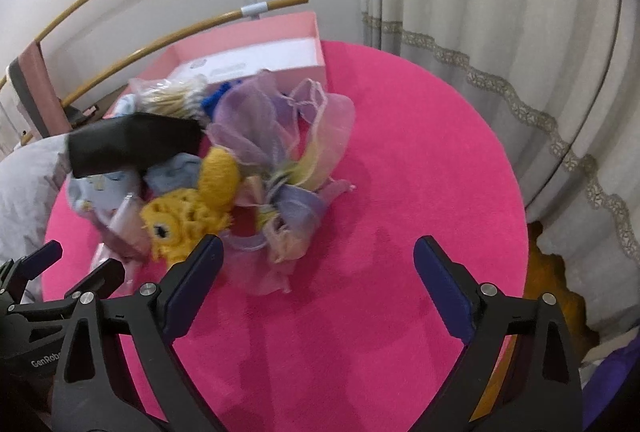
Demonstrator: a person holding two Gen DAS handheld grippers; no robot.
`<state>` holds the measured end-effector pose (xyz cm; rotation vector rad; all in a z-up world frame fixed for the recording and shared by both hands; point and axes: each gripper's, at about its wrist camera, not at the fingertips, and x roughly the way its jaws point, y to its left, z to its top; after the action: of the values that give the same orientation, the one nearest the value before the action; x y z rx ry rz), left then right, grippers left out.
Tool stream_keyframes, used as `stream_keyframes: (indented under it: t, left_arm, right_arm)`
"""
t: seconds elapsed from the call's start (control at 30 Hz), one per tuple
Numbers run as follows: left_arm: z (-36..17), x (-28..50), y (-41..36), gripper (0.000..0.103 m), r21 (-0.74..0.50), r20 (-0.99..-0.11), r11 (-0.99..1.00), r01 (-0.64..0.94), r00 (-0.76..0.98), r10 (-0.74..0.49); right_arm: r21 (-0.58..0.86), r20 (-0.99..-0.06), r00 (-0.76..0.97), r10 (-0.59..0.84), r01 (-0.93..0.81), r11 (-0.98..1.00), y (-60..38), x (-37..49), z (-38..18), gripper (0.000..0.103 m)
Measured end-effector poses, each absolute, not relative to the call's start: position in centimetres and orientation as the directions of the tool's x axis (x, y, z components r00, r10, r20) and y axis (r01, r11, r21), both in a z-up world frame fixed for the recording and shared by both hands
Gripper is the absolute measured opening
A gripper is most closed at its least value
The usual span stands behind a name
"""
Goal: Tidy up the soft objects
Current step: 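Grasp the clear plastic tube with the left gripper while the right grasps the organza bow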
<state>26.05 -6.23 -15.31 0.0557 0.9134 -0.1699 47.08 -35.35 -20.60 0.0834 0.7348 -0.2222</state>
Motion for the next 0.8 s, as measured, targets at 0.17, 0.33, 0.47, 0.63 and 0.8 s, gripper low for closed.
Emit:
stream_keyframes:
  t: [0.17, 0.33, 0.47, 0.63, 0.8]
  left_arm:
    - [-17.4, 28.4, -7.1, 0.086, -0.056, -0.817, 0.982, 0.180, 0.557, -0.149]
    - [-18.6, 30.1, -7.5, 0.077, -0.067, -0.818, 0.977, 0.201, 0.550, -0.169]
    - [-19.0, 31.1, -7.7, 0.059, -0.087, -0.814, 0.971, 0.223, 0.546, -0.199]
    - [-19.5, 31.9, -8.0, 0.035, -0.110, -0.813, 0.961, 0.255, 0.533, -0.235]
    - [-20.3, 32.3, -7.7, 0.033, -0.124, -0.811, 0.952, 0.279, 0.524, -0.259]
  right_arm:
    - [-0.007, -0.698, 0.697, -0.165, 0.224, 0.975, -36.2, 49.0, -21.6, 0.093]
    - [-0.008, -0.711, 0.687, -0.148, 0.203, 0.979, -36.2, 50.8, -22.1, 0.087]
    - [-0.001, -0.711, 0.690, -0.134, 0.189, 0.982, -36.0, 52.5, -22.0, 0.086]
    - [-0.013, -0.699, 0.704, -0.125, 0.163, 0.987, -36.1, 53.6, -22.1, 0.049]
    - [0.011, -0.692, 0.714, -0.103, 0.153, 0.988, -36.3, 52.3, -22.0, 0.036]
